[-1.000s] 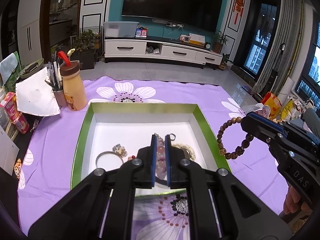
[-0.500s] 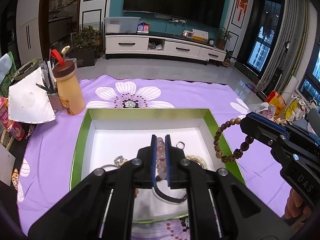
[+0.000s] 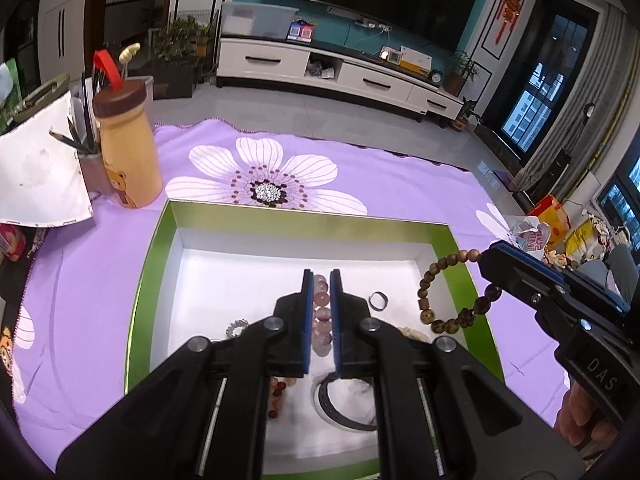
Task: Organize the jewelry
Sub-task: 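Carry the pink and wooden bead bracelets into the green box with both grippers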
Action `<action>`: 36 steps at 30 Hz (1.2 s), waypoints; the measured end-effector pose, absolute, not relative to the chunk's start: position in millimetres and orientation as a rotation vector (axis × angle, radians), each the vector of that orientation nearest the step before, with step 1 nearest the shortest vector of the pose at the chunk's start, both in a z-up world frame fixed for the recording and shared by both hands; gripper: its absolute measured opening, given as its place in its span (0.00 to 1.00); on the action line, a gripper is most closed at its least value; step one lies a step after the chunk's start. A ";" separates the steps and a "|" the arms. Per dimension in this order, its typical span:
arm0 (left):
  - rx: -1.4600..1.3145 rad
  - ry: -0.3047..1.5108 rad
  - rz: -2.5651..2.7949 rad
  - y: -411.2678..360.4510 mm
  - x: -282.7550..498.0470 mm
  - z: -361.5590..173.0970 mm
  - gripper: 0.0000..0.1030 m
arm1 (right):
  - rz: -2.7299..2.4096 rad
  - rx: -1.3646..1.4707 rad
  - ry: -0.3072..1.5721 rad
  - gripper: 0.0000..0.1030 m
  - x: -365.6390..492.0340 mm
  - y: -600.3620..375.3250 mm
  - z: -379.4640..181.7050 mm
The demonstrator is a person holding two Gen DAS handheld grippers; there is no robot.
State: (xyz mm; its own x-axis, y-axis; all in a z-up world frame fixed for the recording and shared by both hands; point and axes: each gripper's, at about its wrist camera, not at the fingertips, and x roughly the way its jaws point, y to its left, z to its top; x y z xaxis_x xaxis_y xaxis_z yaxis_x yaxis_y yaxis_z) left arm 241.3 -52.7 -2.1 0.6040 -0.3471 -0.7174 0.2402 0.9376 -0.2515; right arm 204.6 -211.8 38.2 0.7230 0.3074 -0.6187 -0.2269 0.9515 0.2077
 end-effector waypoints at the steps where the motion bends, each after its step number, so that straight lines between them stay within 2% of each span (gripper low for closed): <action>1: -0.137 0.863 -0.340 -52.5 243.3 -3.8 0.07 | 0.295 0.122 0.710 0.10 207.4 -211.2 36.3; 23: -0.102 0.949 -0.302 -61.4 272.0 -37.9 0.07 | 0.297 0.193 0.894 0.10 269.6 -194.5 -8.8; 36: -0.069 0.965 -0.286 -62.7 271.9 -45.4 0.07 | 0.228 0.184 0.959 0.10 273.9 -203.3 -29.1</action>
